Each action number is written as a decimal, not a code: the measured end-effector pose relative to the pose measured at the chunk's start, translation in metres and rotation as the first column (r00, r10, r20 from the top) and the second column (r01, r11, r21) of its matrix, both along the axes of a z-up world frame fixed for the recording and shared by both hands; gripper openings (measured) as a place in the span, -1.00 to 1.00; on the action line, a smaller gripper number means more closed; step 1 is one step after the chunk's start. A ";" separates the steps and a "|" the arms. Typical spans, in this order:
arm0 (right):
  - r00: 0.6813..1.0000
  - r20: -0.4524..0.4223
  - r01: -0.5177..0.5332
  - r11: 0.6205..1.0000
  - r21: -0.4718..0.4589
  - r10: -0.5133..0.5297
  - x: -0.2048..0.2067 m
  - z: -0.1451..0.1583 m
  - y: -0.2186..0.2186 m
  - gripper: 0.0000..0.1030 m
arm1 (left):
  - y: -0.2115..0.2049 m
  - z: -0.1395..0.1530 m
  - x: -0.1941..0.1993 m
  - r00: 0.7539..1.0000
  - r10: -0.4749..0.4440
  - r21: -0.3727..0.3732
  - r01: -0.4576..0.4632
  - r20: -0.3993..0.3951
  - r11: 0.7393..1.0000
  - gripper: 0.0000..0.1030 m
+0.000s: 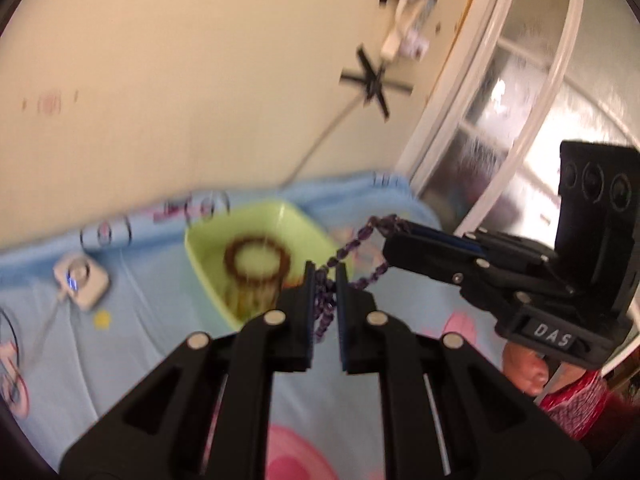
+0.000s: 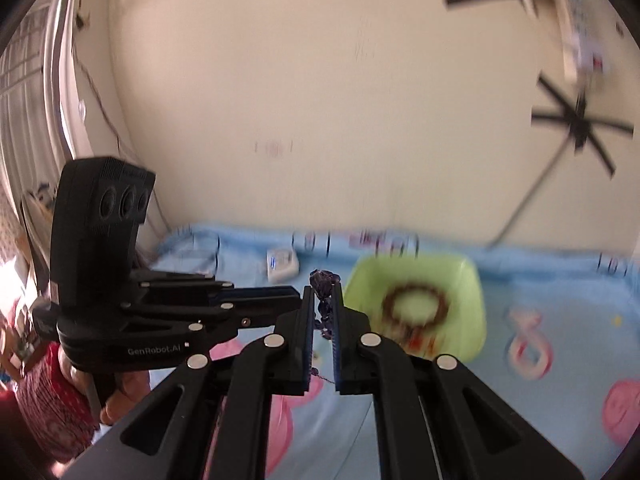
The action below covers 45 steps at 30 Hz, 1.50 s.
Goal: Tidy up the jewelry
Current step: 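Carry the purple necklace to the green tray and open the right gripper, then grasp the amber bead chain with the right gripper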
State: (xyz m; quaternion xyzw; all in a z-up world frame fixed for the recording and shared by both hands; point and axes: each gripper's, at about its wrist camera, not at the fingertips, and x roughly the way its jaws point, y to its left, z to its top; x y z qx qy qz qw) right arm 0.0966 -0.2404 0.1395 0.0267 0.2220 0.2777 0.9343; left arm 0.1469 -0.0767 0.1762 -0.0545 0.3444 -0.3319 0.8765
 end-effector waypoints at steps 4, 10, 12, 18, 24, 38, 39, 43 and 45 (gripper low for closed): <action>0.999 -0.003 0.039 0.999 0.013 -0.039 0.022 0.017 -0.013 -1.00 | -0.014 0.019 0.030 1.000 0.020 -0.029 -0.020 -0.006 0.999 -0.83; 0.993 -0.087 0.085 0.996 0.007 -0.084 0.061 -0.016 -0.032 -1.00 | -0.040 -0.008 0.073 0.996 0.046 0.002 -0.046 -0.077 0.999 -0.83; 0.989 -0.123 0.088 0.996 0.007 -0.086 0.072 -0.034 -0.036 -1.00 | -0.048 -0.027 0.087 0.992 0.050 0.015 -0.049 -0.114 0.999 -0.83; 0.972 -0.205 0.112 0.994 -0.010 -0.112 0.099 -0.087 -0.045 -1.00 | -0.062 -0.086 0.115 0.966 0.072 0.077 -0.055 -0.249 0.996 -0.65; 0.969 -0.207 0.132 0.991 -0.011 -0.132 0.097 -0.095 -0.053 -0.87 | -0.053 -0.092 0.110 0.963 0.090 0.097 -0.067 -0.255 0.993 -0.37; 0.965 -0.242 -0.063 0.986 0.156 0.100 -0.013 -0.132 -0.006 -0.76 | 0.117 -0.069 -0.053 0.951 0.303 0.089 -0.297 -0.067 0.951 -0.07; 0.961 -0.251 -0.075 0.986 0.151 0.112 -0.017 -0.137 0.000 -0.76 | 0.128 -0.075 -0.063 0.943 0.327 0.095 -0.320 -0.067 0.943 -0.07; 0.935 -0.305 -0.146 0.979 0.139 0.182 -0.033 -0.154 0.035 -0.76 | 0.159 -0.106 -0.093 0.918 0.378 0.107 -0.367 -0.120 0.924 -0.07; 0.928 -0.313 -0.169 0.977 0.128 0.202 -0.039 -0.154 0.046 -0.76 | 0.166 -0.118 -0.102 0.910 0.387 0.109 -0.374 -0.148 0.921 -0.07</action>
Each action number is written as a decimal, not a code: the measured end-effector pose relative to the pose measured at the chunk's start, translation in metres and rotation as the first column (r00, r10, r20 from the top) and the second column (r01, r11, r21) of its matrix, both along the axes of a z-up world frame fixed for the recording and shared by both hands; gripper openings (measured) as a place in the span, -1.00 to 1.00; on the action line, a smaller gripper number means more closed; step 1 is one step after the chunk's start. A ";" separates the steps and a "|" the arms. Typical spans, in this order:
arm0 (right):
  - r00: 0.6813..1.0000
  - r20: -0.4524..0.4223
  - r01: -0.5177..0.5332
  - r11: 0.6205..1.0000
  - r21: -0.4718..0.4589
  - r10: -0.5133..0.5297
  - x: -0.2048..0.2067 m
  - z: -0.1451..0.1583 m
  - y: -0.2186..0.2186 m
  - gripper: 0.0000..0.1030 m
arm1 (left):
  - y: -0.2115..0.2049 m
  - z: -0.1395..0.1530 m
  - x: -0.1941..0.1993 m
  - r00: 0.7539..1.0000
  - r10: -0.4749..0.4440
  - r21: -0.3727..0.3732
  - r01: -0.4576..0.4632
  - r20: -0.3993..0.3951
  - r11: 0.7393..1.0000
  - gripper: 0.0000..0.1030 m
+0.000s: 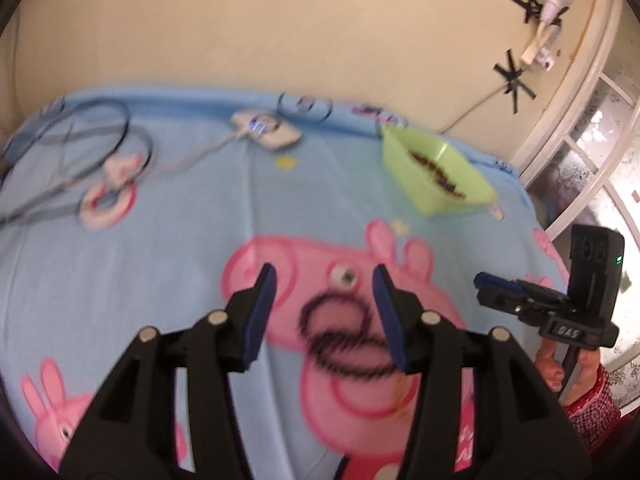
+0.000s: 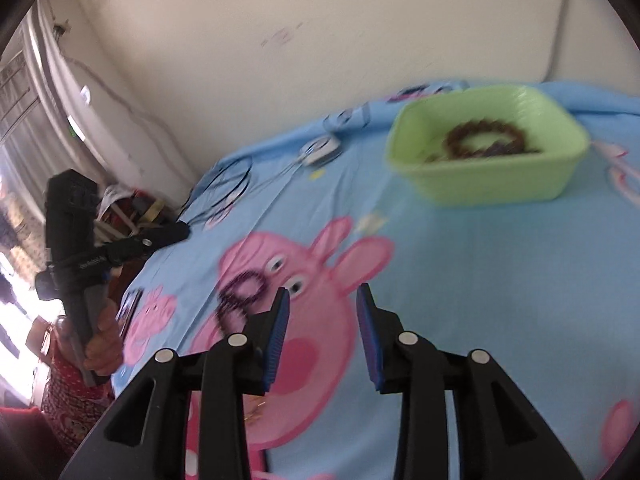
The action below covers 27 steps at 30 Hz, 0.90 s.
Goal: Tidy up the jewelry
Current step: 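Grasp the amber bead chain with the right gripper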
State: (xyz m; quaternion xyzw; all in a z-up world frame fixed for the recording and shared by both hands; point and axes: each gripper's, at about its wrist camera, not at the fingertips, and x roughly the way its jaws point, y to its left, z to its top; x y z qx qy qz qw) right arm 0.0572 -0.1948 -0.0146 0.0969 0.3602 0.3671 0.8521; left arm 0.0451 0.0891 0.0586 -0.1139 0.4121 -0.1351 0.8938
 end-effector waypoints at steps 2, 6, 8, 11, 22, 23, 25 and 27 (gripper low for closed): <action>1.000 0.005 -0.025 0.999 -0.027 0.025 -0.009 -0.001 0.011 -0.76 | 0.006 -0.007 -0.011 1.000 -0.005 -0.018 0.005 -0.004 1.000 -0.07; 0.995 0.018 -0.091 0.989 -0.119 0.094 -0.032 -0.003 0.028 -0.76 | 0.005 -0.016 -0.030 1.000 -0.020 -0.050 0.020 -0.009 0.999 -0.07; 0.992 0.028 -0.120 0.977 -0.174 0.127 -0.043 -0.008 0.037 -0.76 | -0.001 -0.018 -0.039 0.999 -0.049 -0.058 0.048 -0.003 0.997 -0.07; 0.988 0.048 -0.131 0.955 -0.266 0.149 -0.055 -0.019 0.049 -0.78 | -0.027 -0.021 -0.052 0.992 -0.128 -0.031 0.128 -0.004 0.991 -0.07; 0.971 0.172 -0.078 0.904 -0.421 0.164 -0.059 -0.028 0.072 -0.92 | -0.096 -0.052 -0.062 0.976 -0.205 0.220 0.216 -0.072 0.951 -0.50; 0.971 0.162 -0.093 0.905 -0.415 0.174 -0.057 -0.028 0.072 -1.00 | -0.099 -0.053 -0.063 0.978 -0.200 0.263 0.210 -0.065 0.942 -0.57; 0.970 0.150 -0.114 0.906 -0.406 0.190 -0.054 -0.028 0.074 -1.00 | -0.100 -0.053 -0.063 0.981 -0.187 0.295 0.195 -0.056 0.935 -0.78; 0.972 0.142 -0.119 0.915 -0.386 0.187 -0.053 -0.028 0.072 -1.00 | -0.096 -0.054 -0.061 0.982 -0.182 0.271 0.188 -0.050 0.944 -0.85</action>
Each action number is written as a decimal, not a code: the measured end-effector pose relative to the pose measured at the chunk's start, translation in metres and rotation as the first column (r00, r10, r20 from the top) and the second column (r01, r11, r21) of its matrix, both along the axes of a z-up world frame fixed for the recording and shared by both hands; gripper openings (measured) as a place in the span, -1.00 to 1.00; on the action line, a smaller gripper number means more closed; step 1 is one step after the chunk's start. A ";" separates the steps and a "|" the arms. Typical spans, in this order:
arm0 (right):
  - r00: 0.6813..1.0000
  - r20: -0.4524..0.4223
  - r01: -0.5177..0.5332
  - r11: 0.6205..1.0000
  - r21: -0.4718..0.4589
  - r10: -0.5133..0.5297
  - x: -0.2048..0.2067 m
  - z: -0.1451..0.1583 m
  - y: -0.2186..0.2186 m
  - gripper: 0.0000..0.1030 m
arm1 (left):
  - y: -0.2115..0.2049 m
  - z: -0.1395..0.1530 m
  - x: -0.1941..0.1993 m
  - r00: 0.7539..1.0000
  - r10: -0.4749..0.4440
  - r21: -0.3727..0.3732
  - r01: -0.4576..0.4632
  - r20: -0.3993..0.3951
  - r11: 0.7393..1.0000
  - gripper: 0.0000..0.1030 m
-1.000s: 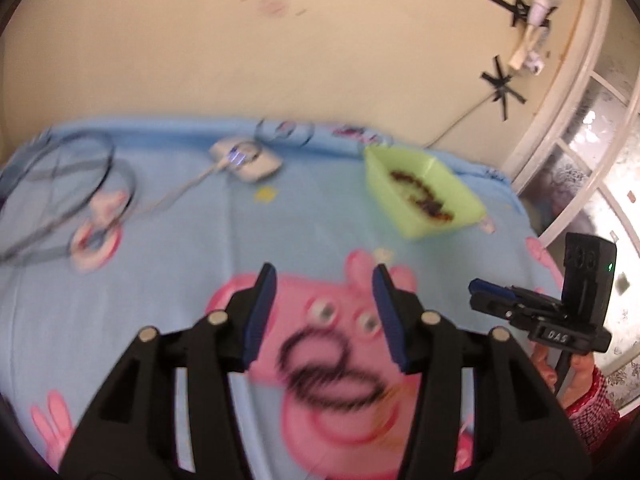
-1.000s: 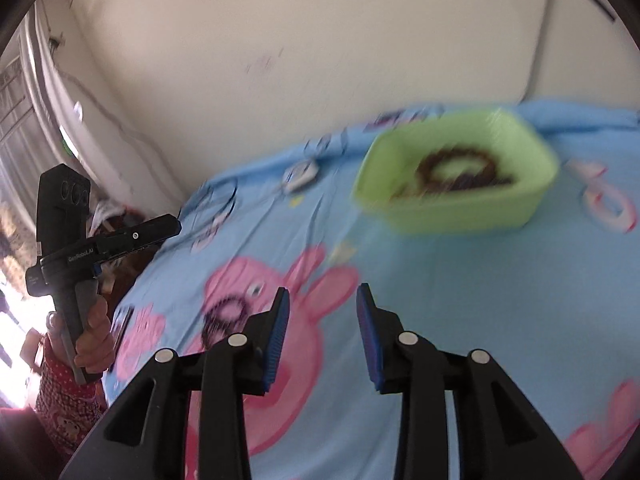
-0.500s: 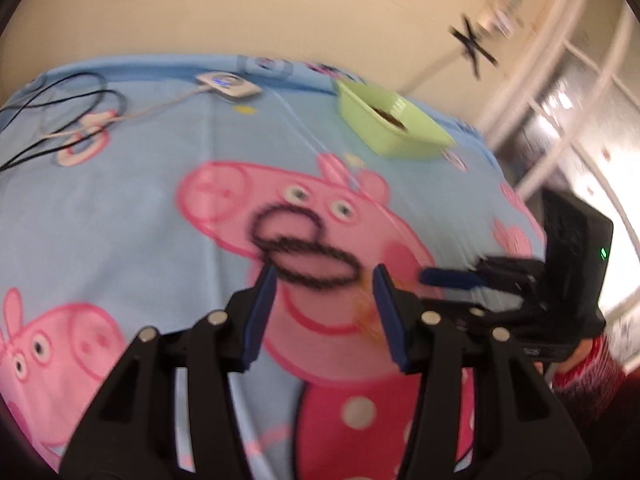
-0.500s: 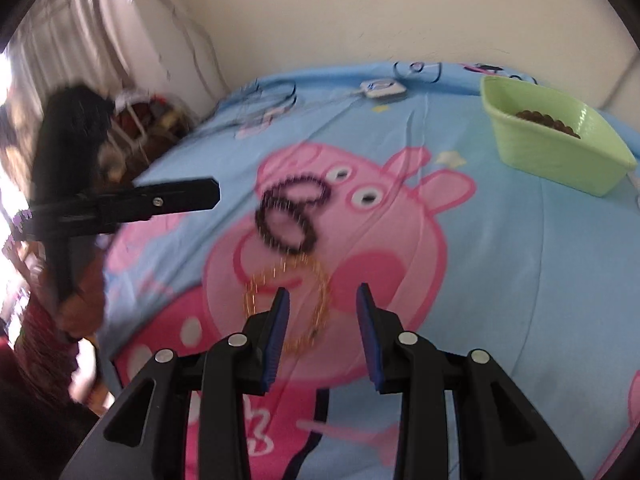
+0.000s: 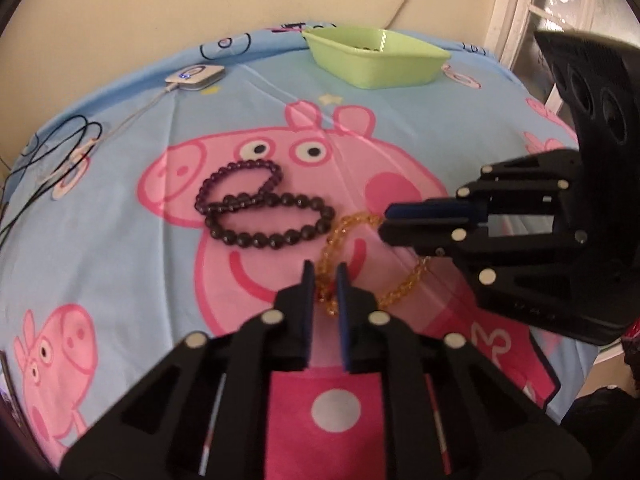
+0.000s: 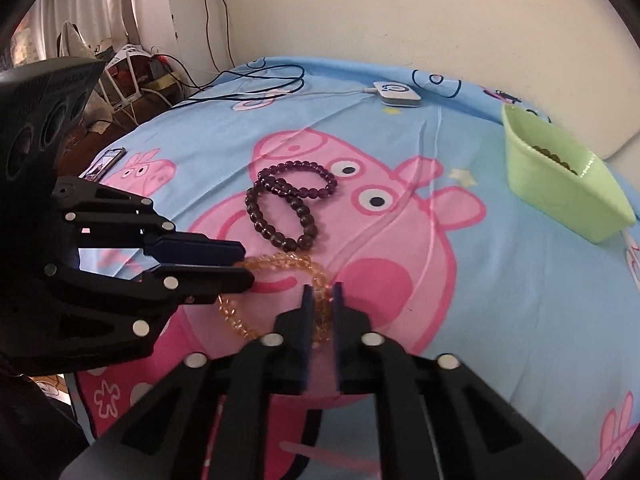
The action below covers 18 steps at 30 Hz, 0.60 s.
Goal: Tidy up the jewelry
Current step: 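Grasp the amber bead chain with the right gripper, then carry the amber bead chain to the green tray and release it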
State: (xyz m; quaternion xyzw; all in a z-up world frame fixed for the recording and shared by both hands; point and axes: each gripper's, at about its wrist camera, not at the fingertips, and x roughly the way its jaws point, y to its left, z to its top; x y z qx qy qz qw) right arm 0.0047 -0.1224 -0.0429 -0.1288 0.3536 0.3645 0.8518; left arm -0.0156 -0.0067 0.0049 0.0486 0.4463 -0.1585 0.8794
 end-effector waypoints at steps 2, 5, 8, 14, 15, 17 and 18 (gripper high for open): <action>0.999 -0.032 0.017 0.999 0.046 -0.015 0.003 0.001 -0.007 -1.00 | 0.005 0.001 0.005 1.000 0.005 -0.055 -0.006 -0.021 0.998 -0.86; 0.998 -0.038 0.047 0.993 0.111 -0.043 0.005 0.010 -0.023 -1.00 | 0.002 0.008 0.010 1.000 -0.010 -0.106 0.007 -0.028 0.994 -0.86; 0.997 -0.026 0.077 0.986 0.147 -0.074 0.010 0.022 -0.038 -1.00 | -0.005 0.019 0.023 0.999 -0.029 -0.136 0.027 -0.018 0.990 -0.86; 0.987 0.012 0.156 0.961 0.230 -0.163 0.038 0.051 -0.073 -1.00 | -0.030 0.049 0.071 0.997 -0.079 -0.186 0.081 0.019 0.979 -0.86; 0.984 0.020 0.168 0.955 0.242 -0.178 0.044 0.057 -0.078 -1.00 | -0.035 0.055 0.080 0.996 -0.085 -0.191 0.088 0.027 0.978 -0.86; 0.976 0.031 0.197 0.939 0.282 -0.214 0.062 0.072 -0.091 -1.00 | -0.047 0.072 0.108 0.994 -0.102 -0.213 0.110 0.050 0.971 -0.86; 0.973 0.033 0.209 0.931 0.300 -0.229 0.071 0.078 -0.096 -1.00 | -0.051 0.078 0.119 0.993 -0.104 -0.218 0.115 0.063 0.969 -0.86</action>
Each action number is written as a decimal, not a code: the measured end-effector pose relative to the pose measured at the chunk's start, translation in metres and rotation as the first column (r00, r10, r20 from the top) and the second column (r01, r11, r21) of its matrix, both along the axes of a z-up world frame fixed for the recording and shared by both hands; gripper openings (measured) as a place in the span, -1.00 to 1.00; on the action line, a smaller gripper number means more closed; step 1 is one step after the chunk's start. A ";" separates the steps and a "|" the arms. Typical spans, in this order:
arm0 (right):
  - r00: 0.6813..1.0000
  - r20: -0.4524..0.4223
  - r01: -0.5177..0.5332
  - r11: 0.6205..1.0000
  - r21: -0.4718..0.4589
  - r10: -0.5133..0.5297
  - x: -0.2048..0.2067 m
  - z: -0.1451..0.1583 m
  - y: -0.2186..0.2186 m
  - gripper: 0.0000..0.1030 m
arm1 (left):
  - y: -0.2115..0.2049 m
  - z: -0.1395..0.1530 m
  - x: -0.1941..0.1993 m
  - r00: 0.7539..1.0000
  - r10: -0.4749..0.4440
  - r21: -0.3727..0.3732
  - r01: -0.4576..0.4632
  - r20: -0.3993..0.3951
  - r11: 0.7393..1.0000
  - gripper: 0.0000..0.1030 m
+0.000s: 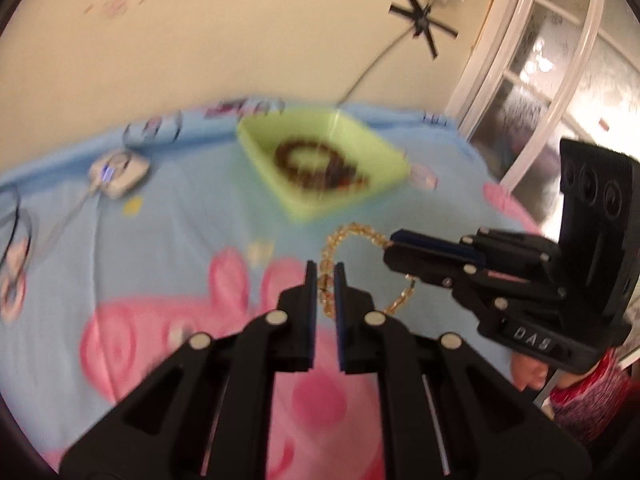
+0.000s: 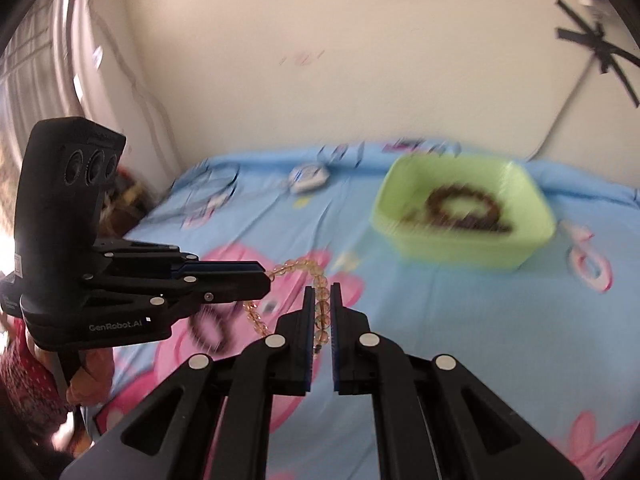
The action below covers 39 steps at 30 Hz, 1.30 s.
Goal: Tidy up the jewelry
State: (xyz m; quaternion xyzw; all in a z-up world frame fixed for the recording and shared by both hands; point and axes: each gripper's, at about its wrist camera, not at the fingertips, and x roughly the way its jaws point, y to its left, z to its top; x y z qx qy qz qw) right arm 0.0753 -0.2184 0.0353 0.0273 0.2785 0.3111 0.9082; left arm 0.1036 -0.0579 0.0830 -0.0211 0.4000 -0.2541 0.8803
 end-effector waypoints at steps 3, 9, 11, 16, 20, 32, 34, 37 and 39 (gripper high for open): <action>0.999 0.013 0.050 0.998 0.048 -0.051 0.038 0.020 -0.016 -1.00 | -0.015 0.016 0.043 0.999 0.021 -0.006 -0.021 0.033 1.000 -0.86; 0.994 -0.048 0.097 0.994 0.055 -0.095 0.116 0.021 -0.028 -1.00 | -0.037 0.006 0.123 0.997 0.082 0.014 -0.082 0.016 0.997 -0.86; 0.991 -0.075 0.116 0.992 0.051 -0.112 0.138 0.011 -0.030 -1.00 | -0.044 -0.002 0.141 0.995 0.100 0.040 -0.100 0.014 0.994 -0.86; 0.983 -0.106 0.157 0.986 0.059 -0.150 0.162 -0.006 -0.035 -1.00 | -0.047 -0.015 0.162 0.985 0.169 0.062 -0.170 0.013 0.984 -0.53; 0.980 -0.100 0.180 0.978 0.101 -0.170 0.145 -0.006 -0.044 -1.00 | -0.035 -0.005 0.142 0.981 0.189 0.017 -0.189 0.047 0.982 -0.52; 0.972 -0.083 0.232 0.950 0.209 -0.219 0.015 -0.027 -0.047 -1.00 | -0.024 -0.021 -0.006 0.974 0.194 0.030 -0.199 0.120 0.979 -0.50; 0.967 -0.093 0.252 0.943 0.219 -0.237 -0.002 -0.036 -0.049 -1.00 | -0.022 -0.030 -0.026 0.970 0.206 0.050 -0.214 0.129 0.976 -0.40; 0.959 -0.113 0.279 0.930 0.240 -0.258 -0.026 -0.049 -0.053 -0.91 | -0.021 -0.040 -0.051 0.968 0.204 0.072 -0.216 0.146 0.974 -0.24; 0.952 -0.144 0.300 0.915 0.269 -0.270 -0.039 -0.057 -0.058 -0.58 | -0.020 -0.045 -0.064 0.971 0.195 0.075 -0.207 0.140 0.976 -0.18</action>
